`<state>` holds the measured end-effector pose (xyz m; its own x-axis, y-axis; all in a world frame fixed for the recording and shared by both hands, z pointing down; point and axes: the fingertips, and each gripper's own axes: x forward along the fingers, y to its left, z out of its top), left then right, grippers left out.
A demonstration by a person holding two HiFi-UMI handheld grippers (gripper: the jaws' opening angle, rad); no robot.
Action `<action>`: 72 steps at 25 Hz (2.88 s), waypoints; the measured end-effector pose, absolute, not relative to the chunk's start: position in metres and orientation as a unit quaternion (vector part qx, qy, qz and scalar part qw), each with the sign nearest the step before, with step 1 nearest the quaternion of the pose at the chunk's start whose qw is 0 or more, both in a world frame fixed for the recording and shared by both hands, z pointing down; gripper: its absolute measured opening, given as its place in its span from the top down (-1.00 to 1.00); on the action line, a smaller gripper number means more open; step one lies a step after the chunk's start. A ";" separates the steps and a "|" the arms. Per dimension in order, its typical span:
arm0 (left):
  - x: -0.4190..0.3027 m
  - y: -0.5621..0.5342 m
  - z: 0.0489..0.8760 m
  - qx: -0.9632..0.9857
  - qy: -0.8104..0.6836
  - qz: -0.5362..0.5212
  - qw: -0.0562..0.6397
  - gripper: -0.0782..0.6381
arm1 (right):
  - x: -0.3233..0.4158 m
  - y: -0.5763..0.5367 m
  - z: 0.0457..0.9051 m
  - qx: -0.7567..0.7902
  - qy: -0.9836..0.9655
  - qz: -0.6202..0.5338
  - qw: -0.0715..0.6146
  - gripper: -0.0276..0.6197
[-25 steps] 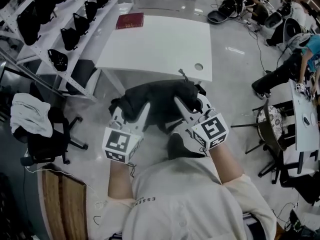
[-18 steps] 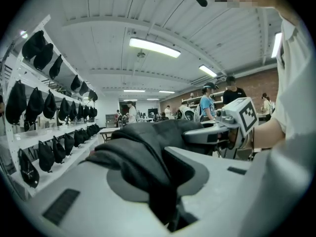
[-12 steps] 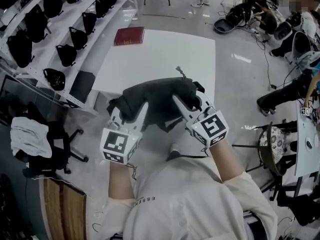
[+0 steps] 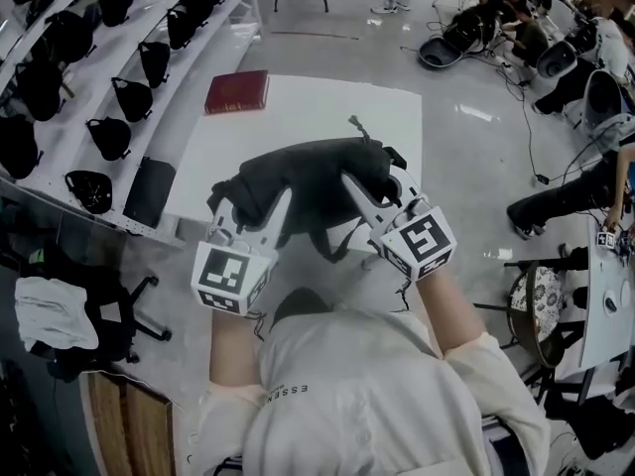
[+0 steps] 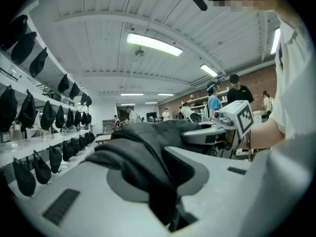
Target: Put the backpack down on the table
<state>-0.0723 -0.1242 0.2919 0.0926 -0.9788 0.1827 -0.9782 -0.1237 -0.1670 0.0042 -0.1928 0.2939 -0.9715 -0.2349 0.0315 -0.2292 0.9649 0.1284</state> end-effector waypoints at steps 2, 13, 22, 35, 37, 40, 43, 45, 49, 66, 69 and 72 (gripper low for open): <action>-0.084 -0.141 0.295 -0.747 0.653 -0.125 -0.002 0.52 | -0.006 -0.208 0.297 0.126 -0.990 -0.060 0.027 0.64; -0.157 -0.248 0.299 -0.801 0.587 -0.118 -0.010 0.53 | -0.071 -0.303 0.301 0.201 -0.977 -0.045 0.049 0.64; -0.208 -0.340 0.311 -0.839 0.533 -0.106 -0.009 0.54 | -0.115 -0.384 0.310 0.257 -0.964 -0.046 0.060 0.64; -0.250 -0.428 0.354 -0.865 0.493 -0.092 -0.025 0.54 | -0.153 -0.463 0.349 0.300 -0.950 -0.031 0.076 0.64; -0.253 -0.431 0.364 -0.866 0.492 -0.090 -0.029 0.54 | -0.157 -0.465 0.358 0.302 -0.949 -0.029 0.081 0.64; -0.256 -0.431 0.369 -0.869 0.488 -0.083 -0.021 0.54 | -0.159 -0.464 0.363 0.306 -0.948 -0.035 0.079 0.63; -0.257 -0.429 0.374 -0.872 0.483 -0.081 -0.026 0.54 | -0.159 -0.461 0.367 0.311 -0.947 -0.032 0.080 0.63; -0.256 -0.426 0.380 -0.873 0.480 -0.081 -0.034 0.54 | -0.158 -0.457 0.372 0.313 -0.946 -0.025 0.082 0.63; -0.255 -0.416 0.390 -0.875 0.477 -0.077 -0.042 0.54 | -0.156 -0.446 0.381 0.316 -0.945 -0.011 0.086 0.63; -0.236 -0.357 0.426 -0.871 0.480 -0.062 -0.085 0.52 | -0.132 -0.388 0.416 0.326 -0.941 0.035 0.084 0.62; -0.234 -0.345 0.430 -0.868 0.485 -0.058 -0.095 0.52 | -0.128 -0.376 0.421 0.327 -0.941 0.046 0.078 0.62; -0.231 -0.329 0.438 -0.863 0.490 -0.054 -0.110 0.52 | -0.125 -0.360 0.427 0.324 -0.941 0.054 0.076 0.62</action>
